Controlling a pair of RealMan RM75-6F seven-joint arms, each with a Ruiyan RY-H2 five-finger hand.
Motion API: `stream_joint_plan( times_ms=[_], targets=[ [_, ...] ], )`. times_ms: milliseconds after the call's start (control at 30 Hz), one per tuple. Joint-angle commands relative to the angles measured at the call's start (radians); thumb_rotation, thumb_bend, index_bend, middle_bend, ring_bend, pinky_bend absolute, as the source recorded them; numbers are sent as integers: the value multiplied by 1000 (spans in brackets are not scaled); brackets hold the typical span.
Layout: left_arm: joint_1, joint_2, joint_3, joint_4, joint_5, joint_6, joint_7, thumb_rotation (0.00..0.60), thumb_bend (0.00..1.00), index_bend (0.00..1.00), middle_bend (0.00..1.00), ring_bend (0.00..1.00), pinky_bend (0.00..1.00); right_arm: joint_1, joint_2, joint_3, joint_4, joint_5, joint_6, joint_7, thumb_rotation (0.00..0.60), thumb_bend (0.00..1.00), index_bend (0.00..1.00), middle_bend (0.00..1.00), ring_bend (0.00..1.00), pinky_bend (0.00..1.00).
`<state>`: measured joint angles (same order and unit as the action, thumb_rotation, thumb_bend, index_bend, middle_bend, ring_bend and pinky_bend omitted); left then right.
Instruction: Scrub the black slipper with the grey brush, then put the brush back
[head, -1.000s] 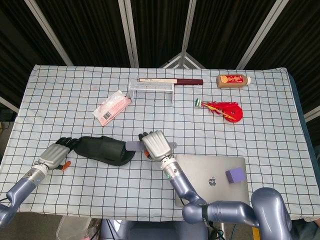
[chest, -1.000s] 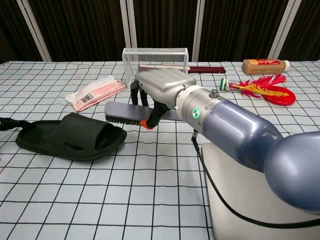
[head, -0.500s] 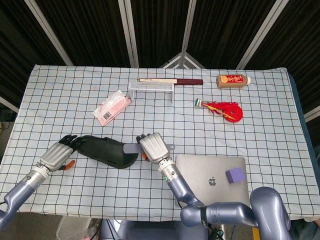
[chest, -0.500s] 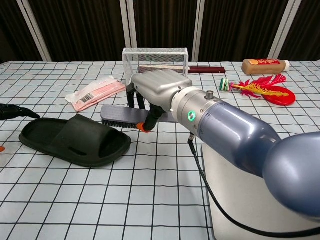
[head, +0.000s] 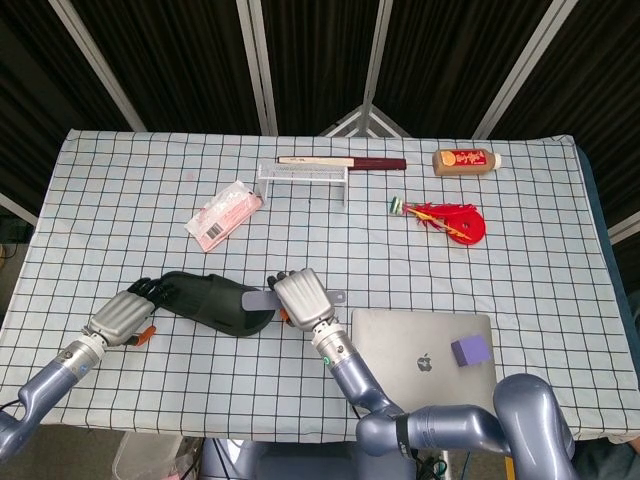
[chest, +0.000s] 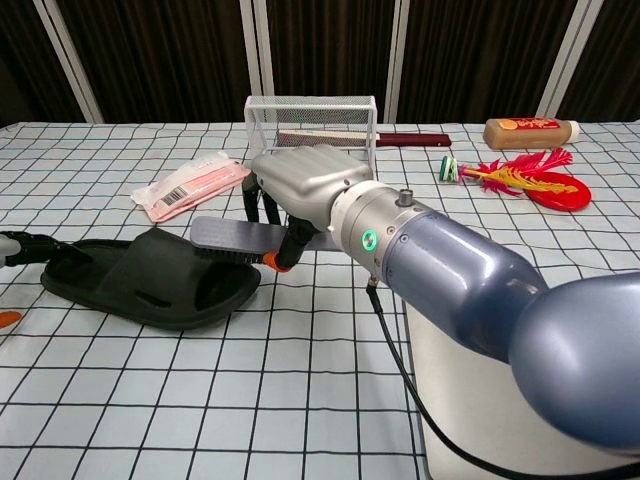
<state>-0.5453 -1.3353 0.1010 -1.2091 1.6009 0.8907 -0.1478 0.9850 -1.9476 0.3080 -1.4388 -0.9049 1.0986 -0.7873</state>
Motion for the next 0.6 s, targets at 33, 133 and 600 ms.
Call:
stream_joint_plan(
  times_ms=[33, 133, 600],
  targets=[
    [-6, -9, 3, 9, -8, -18, 4, 600, 622, 0, 57, 0, 7, 3, -4, 2, 0, -1, 2, 0, 600, 705, 680, 651, 557, 621],
    [-10, -19, 9, 18, -16, -39, 7, 600, 623, 0, 52, 0, 7, 6, -9, 3, -4, -4, 5, -1, 600, 708, 680, 651, 557, 621],
    [-23, -26, 14, 5, -5, -28, 5, 600, 623, 0, 53, 0, 7, 50, -86, 27, 9, -2, 24, -34, 600, 711, 685, 653, 560, 621]
  ],
)
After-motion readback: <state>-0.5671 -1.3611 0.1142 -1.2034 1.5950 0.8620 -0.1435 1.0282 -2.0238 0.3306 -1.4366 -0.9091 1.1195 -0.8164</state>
